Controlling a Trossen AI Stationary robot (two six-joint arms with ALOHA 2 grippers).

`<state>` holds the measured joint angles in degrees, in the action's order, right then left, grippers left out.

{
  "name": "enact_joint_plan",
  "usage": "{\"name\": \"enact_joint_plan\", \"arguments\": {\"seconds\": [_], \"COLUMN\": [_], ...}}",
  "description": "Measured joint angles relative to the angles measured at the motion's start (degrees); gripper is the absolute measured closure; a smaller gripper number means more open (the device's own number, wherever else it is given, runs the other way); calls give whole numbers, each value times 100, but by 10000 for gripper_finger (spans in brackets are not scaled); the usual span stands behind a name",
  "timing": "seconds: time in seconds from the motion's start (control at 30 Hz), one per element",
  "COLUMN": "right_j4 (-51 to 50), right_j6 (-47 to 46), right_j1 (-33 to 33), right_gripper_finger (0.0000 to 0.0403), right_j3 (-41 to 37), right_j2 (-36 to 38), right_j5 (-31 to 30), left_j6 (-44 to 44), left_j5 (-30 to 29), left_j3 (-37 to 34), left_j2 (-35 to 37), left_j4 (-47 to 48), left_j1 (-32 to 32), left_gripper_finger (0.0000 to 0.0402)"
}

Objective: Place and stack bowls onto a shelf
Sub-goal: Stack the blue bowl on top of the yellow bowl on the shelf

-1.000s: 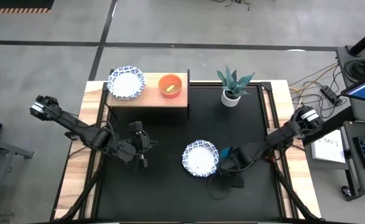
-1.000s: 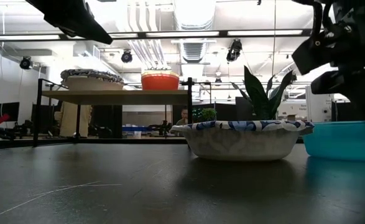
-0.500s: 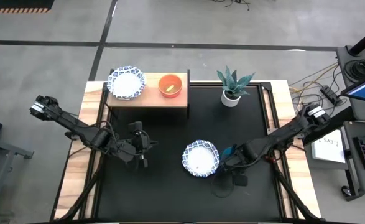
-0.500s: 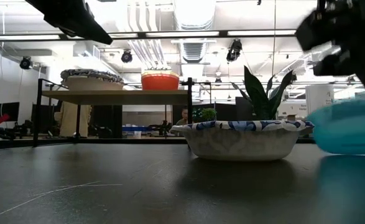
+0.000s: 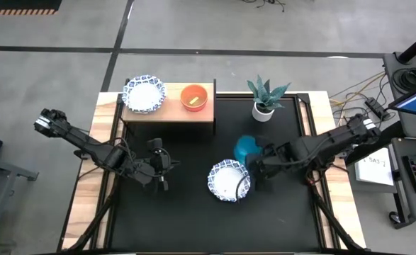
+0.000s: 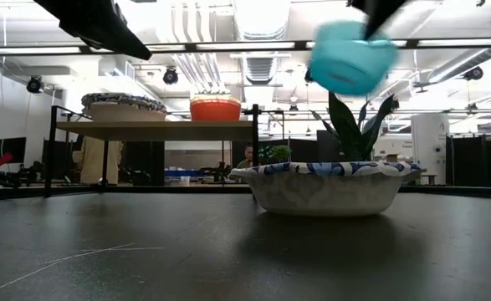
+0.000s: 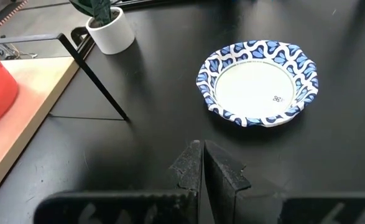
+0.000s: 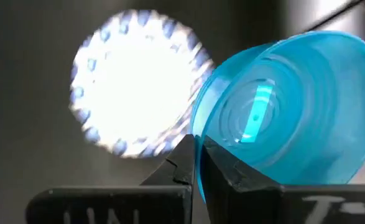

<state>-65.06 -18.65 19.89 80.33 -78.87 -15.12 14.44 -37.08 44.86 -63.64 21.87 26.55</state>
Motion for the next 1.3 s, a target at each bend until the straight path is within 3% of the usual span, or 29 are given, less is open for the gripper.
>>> {"name": "enact_joint_plan", "arguments": {"seconds": [0.2,0.3,0.53,0.63,0.77,1.03,1.3], "right_j4": [1301,2760,7044,8089,7919,6442,6337], "right_j6": [1561,2446,4471,4948,4785,4222,4108], "right_j1": [-169,-168,-290,-563,-1149,-2499,-3416], "right_gripper_finger": [394,394,394,394,394,394,394], "right_j3": [231,-126,-1744,-1956,-1714,-950,-510], "right_j2": [14,22,0,0,1,0,-493], "right_j5": [-1017,-1347,-1330,-1326,-714,204,1560], "left_j6": [-2,-2,-4,-28,-28,-72,-190], "left_j5": [0,0,-1,-2,-2,-1,-4], "left_j3": [2,2,2,2,2,7,9], "left_j2": [0,-2,-2,-2,-2,-2,-2], "left_j4": [0,0,2,2,2,7,6], "left_j1": [0,0,0,0,-2,0,-2], "left_gripper_finger": [402,402,402,402,402,402,402]}}
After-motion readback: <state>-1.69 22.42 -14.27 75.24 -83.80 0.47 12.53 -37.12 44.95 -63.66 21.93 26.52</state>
